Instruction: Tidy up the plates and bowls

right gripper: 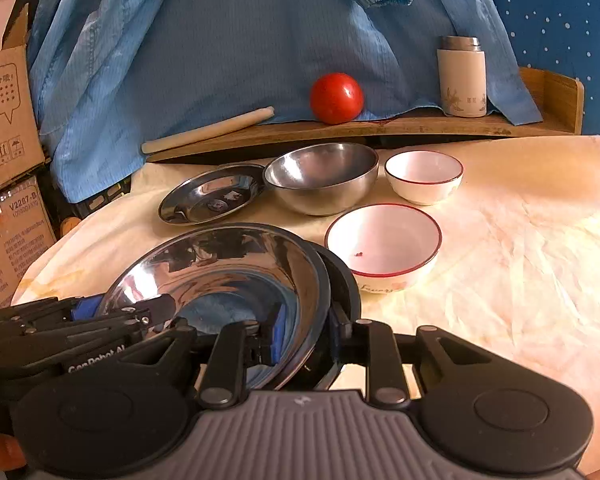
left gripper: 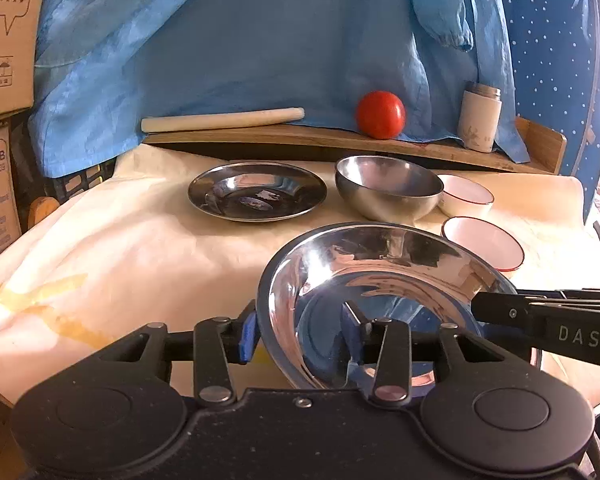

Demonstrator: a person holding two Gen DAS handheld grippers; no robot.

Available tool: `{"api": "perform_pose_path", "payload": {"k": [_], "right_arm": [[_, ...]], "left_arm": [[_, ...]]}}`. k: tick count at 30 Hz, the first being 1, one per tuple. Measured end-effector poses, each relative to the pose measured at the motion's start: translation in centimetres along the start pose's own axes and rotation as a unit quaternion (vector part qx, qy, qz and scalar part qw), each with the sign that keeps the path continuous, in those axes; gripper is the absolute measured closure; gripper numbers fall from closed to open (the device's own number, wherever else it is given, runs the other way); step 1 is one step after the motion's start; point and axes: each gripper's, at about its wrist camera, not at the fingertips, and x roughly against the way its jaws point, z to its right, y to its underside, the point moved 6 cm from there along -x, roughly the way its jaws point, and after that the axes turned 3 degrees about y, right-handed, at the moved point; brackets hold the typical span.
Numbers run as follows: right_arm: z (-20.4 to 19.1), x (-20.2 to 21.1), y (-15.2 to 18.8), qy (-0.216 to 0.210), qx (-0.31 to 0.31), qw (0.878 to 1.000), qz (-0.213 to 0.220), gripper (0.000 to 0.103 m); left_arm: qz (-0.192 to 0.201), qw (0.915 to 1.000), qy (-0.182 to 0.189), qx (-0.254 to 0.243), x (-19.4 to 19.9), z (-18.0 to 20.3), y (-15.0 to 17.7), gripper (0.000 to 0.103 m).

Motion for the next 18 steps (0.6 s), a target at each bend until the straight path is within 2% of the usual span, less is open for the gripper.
{"api": "perform_pose_path", "payload": {"k": [18], "right_arm": [[-0.52, 0.65, -0.37, 0.022, 0.028, 0.999, 0.004, 0.071]], "left_arm": [[-0.009, 0.9999, 0.009, -0.004, -0.57, 0.36, 0.13, 0.051]]}}
